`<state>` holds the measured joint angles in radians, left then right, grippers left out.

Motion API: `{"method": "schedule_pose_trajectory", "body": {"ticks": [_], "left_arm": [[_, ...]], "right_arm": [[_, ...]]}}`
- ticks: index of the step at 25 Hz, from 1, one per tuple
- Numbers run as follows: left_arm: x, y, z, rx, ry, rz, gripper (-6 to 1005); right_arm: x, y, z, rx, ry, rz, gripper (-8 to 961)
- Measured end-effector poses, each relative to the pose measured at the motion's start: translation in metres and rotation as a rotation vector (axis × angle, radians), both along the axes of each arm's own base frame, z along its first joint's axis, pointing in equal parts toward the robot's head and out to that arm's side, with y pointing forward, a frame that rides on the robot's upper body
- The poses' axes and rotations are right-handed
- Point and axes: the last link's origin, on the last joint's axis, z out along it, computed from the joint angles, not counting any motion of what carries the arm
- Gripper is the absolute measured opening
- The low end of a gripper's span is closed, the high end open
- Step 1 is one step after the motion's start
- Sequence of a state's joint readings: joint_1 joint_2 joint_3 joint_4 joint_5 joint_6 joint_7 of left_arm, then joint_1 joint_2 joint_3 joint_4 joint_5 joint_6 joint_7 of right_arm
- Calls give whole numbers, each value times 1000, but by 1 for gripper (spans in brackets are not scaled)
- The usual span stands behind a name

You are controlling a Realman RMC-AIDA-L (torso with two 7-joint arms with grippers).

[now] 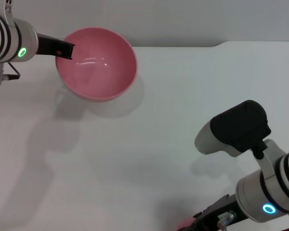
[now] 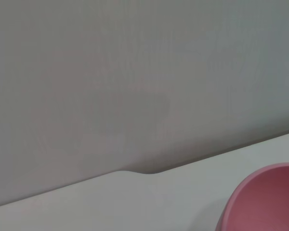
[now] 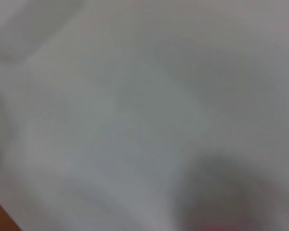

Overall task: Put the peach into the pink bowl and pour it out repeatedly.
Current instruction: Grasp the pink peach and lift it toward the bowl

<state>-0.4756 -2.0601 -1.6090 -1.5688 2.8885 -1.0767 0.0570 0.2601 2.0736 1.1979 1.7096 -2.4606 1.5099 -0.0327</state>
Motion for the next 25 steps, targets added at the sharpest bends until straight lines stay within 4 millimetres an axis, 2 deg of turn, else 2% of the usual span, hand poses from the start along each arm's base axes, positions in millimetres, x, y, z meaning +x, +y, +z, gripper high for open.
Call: {"method": "schedule_pose_trajectory", "body": {"ticks": [13,25], "left_arm": [[-1,0,0,0,0,0,46],[-2,1,1,4,-2,2,46]], "right_arm": [[-4,-1,1,-18,4,50,442],[-15,2,9,14,36,81,428]]}}
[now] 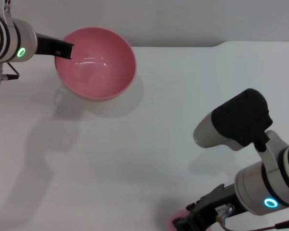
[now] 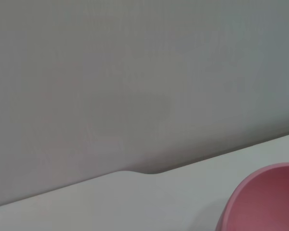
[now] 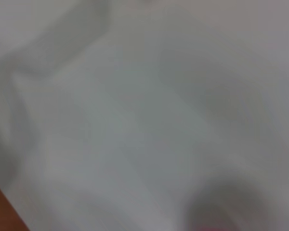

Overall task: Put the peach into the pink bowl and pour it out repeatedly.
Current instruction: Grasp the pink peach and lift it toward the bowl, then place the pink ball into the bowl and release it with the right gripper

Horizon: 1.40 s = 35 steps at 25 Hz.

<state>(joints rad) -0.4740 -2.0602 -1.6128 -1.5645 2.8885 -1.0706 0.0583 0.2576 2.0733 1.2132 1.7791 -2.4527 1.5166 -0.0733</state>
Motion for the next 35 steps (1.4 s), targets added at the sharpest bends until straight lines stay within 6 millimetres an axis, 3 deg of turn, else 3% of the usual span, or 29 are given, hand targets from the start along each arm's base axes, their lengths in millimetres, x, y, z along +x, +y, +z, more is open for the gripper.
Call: {"method": "schedule_pose_trajectory", "body": {"ticks": [9,15,22,35], "left_arm": [[1,0,-1,2,-1,-6,46],[0,-1,-2,-3,2,-6,46],[3,-4,-7,-25,12,-13,46],[10,-12,-27,-86,24,-31,46]], "right_arm": [[-9,10,12,60,17,43,381],[-24,22,33,166,24,117,341],[-26,36,44,231,13,157,272],[-65,65,62,356,13,361,150]]}}
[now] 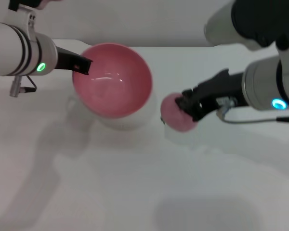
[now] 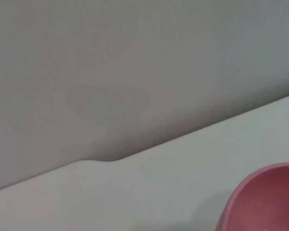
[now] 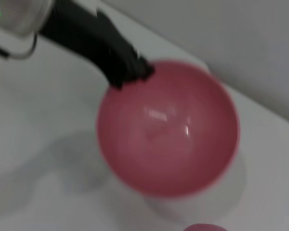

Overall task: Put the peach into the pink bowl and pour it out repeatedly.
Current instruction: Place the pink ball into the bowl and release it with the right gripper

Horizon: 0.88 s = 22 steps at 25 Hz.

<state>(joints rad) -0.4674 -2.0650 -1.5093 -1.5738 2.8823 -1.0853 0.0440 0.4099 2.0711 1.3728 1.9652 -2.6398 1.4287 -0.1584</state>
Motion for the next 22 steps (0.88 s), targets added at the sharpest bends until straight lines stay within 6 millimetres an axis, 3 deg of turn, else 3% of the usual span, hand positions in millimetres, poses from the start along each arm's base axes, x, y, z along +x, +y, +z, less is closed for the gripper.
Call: {"method": "schedule_pose_trajectory", "body": {"ticks": [10,12,22], "left_arm": [[9,-4,-12,-32,2,-22,46],[19,-11,-24,-70,-7,-42,46],[31,-15,-30,-96,-38,-70,46]], "right_arm": [[-21,23,10,92,-28,135,97],[-21,27,9,98,-26,145,83],[-12,38,-18,69,-66,168,59]]}}
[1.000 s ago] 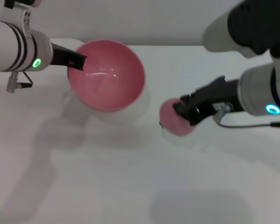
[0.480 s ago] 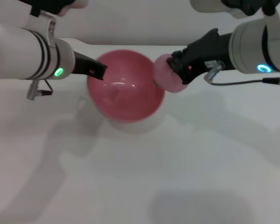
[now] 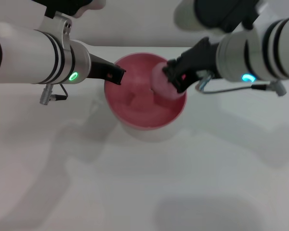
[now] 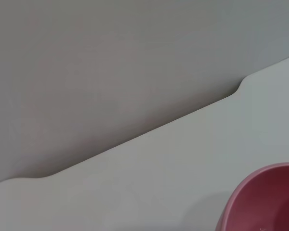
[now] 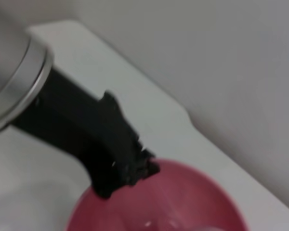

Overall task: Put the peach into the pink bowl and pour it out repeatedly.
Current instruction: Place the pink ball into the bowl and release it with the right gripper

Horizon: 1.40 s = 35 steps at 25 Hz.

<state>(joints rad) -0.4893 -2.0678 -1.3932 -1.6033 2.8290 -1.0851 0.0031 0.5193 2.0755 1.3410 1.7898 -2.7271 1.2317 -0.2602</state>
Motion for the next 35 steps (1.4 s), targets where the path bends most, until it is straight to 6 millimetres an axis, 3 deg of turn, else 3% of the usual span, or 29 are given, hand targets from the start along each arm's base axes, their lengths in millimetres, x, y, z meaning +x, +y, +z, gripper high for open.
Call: {"method": "schedule_pose_trajectory", "body": {"ticks": [2,11,19,21,23,24,26,35], "left_arm": [[0,0,0,0,-1,-1,46],[2,3,1,9,-3,-9,46],[-5,12,1,33,7,-13,46],[-6,16,2,54,16,-33,46],[-7,17,4,74,24,-53,45],[-8,18,5,84,25,-64,45],[-7,18,6,102,19,-89,45],[-11,11,-9,127,15,-243,45]], "right_arm": [[1,-1,-4,-1,-16,6,58],[-1,-5,-1,30,1,16,295],[-2,-8,30,148,50,20,565],[4,-7,45,224,44,-2,643],[23,-8,65,296,52,-86,658],[23,-8,65,296,52,-86,665],[42,-8,76,331,62,-161,680],[93,-20,86,370,106,-335,680]]}}
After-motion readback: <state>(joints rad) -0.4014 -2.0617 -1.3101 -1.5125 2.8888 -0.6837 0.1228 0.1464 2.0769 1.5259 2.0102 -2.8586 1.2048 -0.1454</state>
